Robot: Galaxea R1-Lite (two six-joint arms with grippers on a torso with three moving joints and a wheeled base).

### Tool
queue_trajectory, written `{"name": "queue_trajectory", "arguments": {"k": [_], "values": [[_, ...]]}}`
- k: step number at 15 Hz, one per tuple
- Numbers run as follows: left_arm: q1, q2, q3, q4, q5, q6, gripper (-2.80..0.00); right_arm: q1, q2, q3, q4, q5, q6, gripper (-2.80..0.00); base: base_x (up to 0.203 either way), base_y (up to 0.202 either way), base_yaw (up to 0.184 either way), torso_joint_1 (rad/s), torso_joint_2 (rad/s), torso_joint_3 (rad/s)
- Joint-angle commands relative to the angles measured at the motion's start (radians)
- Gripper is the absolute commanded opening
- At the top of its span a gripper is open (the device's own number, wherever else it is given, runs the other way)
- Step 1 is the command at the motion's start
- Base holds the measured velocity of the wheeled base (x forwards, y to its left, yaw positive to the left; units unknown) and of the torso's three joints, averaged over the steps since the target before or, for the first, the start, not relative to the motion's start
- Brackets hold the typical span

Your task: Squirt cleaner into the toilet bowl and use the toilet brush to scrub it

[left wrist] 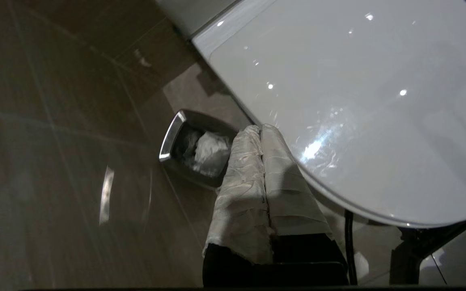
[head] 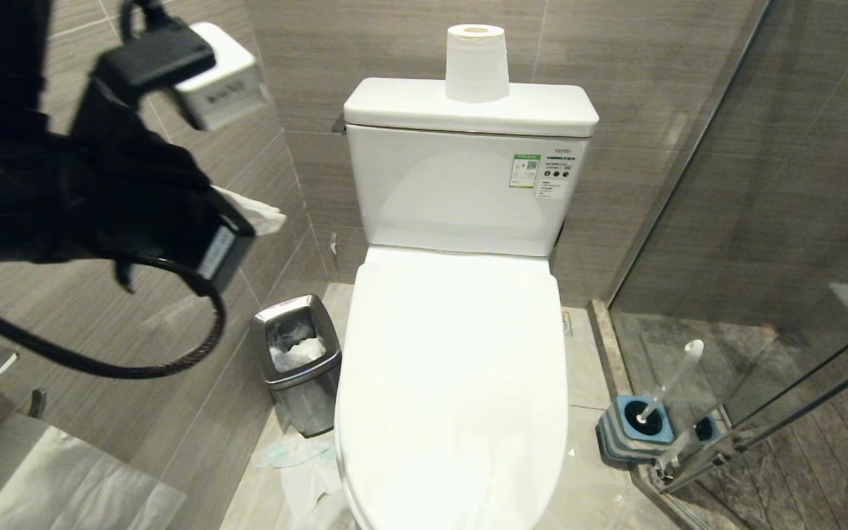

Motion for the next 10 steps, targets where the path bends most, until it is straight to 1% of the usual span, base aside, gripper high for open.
{"name": "queue_trajectory", "arguments": {"k": [1,3,4,5,6,8,10], "values": [[0.121,-0.167,-0.047,0.19,-0.005,-0.082,-2.8,0.0,0.0,0.002,-0.001,0.0,0.0,-2.8,0.0,0.0,0.0,0.0,0.0,0.0],[0.206,-0.241,-0.062,0.323,-0.006,-0.201,-2.8,0.0,0.0,0.002,-0.001,0.0,0.0,-2.8,0.0,0.0,0.0,0.0,0.0,0.0],[0.236,-0.264,-0.072,0.375,-0.006,-0.276,-2.8,0.0,0.0,0.001,-0.001,0.0,0.0,-2.8,0.0,0.0,0.0,0.0,0.0,0.0],[0.247,-0.282,-0.084,0.404,-0.007,-0.348,-2.8,0.0,0.0,0.001,-0.001,0.0,0.0,-2.8,0.0,0.0,0.0,0.0,0.0,0.0],[0.25,-0.301,-0.097,0.413,-0.007,-0.387,-2.8,0.0,0.0,0.002,0.0,0.0,0.0,-2.8,0.0,0.0,0.0,0.0,0.0,0.0],[0.251,-0.317,-0.139,0.413,-0.008,-0.418,-2.8,0.0,0.0,0.002,-0.001,0.0,0.0,-2.8,0.0,0.0,0.0,0.0,0.0,0.0],[0.247,-0.33,-0.18,0.398,-0.009,-0.462,-2.8,0.0,0.0,0.002,-0.001,0.0,0.0,-2.8,0.0,0.0,0.0,0.0,0.0,0.0]]}}
